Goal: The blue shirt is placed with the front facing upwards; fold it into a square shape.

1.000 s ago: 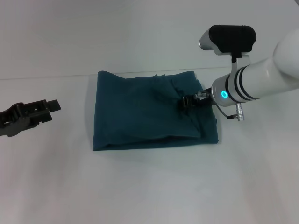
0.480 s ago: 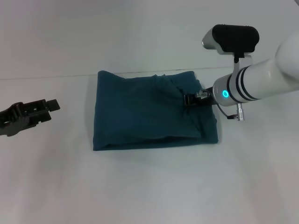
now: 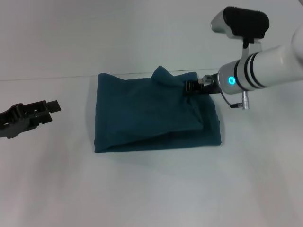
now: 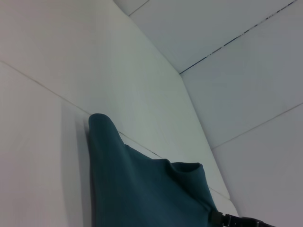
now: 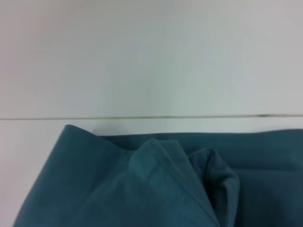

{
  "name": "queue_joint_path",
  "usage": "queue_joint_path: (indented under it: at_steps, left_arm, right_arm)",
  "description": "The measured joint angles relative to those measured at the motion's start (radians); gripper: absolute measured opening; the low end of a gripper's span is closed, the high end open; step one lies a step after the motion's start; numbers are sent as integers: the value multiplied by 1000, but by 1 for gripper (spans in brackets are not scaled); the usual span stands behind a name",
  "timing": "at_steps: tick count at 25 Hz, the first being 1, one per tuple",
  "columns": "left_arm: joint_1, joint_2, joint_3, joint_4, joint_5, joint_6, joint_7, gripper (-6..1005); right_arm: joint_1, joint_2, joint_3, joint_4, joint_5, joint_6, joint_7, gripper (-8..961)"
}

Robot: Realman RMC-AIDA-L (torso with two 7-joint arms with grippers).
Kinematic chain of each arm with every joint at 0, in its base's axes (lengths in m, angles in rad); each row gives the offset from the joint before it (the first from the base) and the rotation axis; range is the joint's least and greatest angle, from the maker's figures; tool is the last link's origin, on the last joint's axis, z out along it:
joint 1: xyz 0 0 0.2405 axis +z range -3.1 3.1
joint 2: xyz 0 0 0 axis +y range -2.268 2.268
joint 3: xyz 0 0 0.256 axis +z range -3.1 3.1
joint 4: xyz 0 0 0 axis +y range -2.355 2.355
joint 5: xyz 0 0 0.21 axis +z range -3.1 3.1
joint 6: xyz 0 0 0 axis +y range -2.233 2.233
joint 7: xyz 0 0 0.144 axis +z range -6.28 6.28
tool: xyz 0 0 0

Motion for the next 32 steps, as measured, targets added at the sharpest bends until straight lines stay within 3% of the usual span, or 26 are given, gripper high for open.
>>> queue_joint_path:
  at_steps: [10,29,32]
  left_arm:
    - [0,1,0,0,0,1,-4,597]
    - [0,-4,2,0,-2,-2,-7,596]
    - [1,-4,2,0,-2,-2,-7,597]
  right_arm:
    - [-39,-9,1,-124,-5,-81,0,33]
    - [-34,-7,-6,-3,-91,54,-5,34]
    - [-29,-4,-14,7,-91,77,-9,80]
